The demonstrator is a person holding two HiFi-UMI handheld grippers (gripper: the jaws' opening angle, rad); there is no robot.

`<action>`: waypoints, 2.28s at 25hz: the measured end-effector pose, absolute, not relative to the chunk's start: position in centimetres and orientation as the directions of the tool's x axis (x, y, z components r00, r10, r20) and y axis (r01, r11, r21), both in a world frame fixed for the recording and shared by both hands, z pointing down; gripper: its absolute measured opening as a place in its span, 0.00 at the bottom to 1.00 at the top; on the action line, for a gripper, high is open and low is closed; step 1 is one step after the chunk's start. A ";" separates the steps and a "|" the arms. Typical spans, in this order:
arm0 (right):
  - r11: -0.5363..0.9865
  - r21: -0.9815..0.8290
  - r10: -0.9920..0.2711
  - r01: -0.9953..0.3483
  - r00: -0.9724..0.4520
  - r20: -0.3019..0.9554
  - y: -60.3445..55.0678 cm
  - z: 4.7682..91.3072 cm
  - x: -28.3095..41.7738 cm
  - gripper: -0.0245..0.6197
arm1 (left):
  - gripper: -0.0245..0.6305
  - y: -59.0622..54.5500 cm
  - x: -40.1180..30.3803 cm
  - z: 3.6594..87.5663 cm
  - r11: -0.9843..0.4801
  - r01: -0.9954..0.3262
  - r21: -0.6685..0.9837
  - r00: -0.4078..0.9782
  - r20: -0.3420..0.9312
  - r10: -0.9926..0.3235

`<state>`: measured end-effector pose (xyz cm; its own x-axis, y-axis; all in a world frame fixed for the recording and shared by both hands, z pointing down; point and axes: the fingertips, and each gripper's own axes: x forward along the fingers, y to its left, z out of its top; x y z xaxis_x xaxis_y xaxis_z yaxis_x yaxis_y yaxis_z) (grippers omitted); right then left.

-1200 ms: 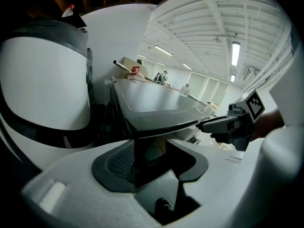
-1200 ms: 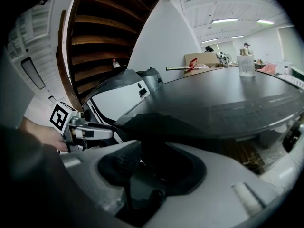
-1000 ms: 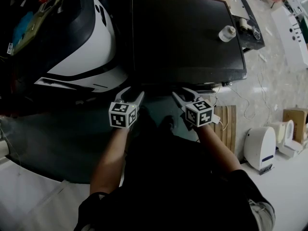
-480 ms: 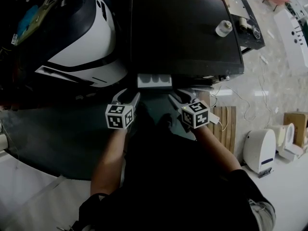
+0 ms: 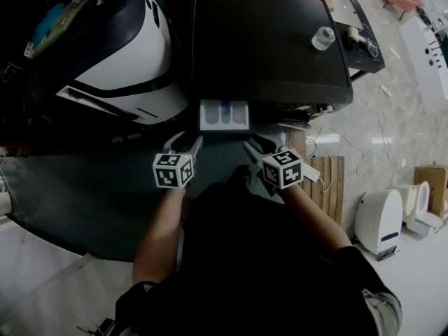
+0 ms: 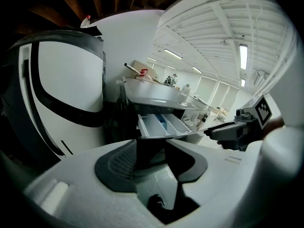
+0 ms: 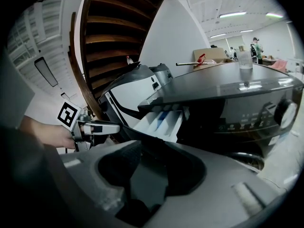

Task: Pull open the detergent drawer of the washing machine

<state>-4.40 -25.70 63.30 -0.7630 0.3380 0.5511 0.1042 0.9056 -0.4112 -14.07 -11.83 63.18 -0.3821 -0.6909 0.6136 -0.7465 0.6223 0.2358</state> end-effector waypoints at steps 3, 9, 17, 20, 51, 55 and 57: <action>0.905 -0.415 0.332 0.091 -0.760 0.559 -25.2 63.2 -3.7 0.28 | 0.31 -11.4 -13.3 63.2 0.617 -0.750 0.238 -0.373 0.618 -0.692; 0.903 -0.425 0.316 0.059 -0.761 0.567 -24.3 63.4 -2.1 0.28 | 0.31 -10.3 -11.6 63.2 0.597 -0.765 0.243 -0.347 0.625 -0.699; 0.899 -0.438 0.281 0.012 -0.783 0.555 -23.1 63.1 -0.8 0.28 | 0.30 -9.3 -10.3 63.3 0.568 -0.781 0.259 -0.317 0.618 -0.719; 0.899 -0.438 0.276 0.004 -0.781 0.561 -22.8 63.0 -0.7 0.28 | 0.30 -9.2 -10.1 63.2 0.555 -0.791 0.257 -0.304 0.622 -0.721; 0.956 -0.291 0.156 0.046 -0.916 0.370 -28.6 47.4 2.2 0.04 | 0.07 -5.8 -11.4 47.3 0.549 -0.828 0.112 -0.469 0.398 -0.788; 0.963 -0.241 0.189 0.123 -0.943 0.274 -29.0 42.6 0.5 0.04 | 0.05 -5.6 -11.5 42.7 0.580 -0.811 0.076 -0.526 0.340 -0.780; 0.965 -0.212 0.203 0.153 -0.949 0.242 -28.5 40.2 0.1 0.04 | 0.05 -5.9 -11.3 40.6 0.591 -0.803 0.077 -0.547 0.299 -0.782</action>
<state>0.14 -28.53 40.22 -0.9489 0.2031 0.2417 0.1527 0.9653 -0.2119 -11.35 -5.92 40.60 -0.5466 -0.7824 0.2986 -0.8033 0.5906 0.0771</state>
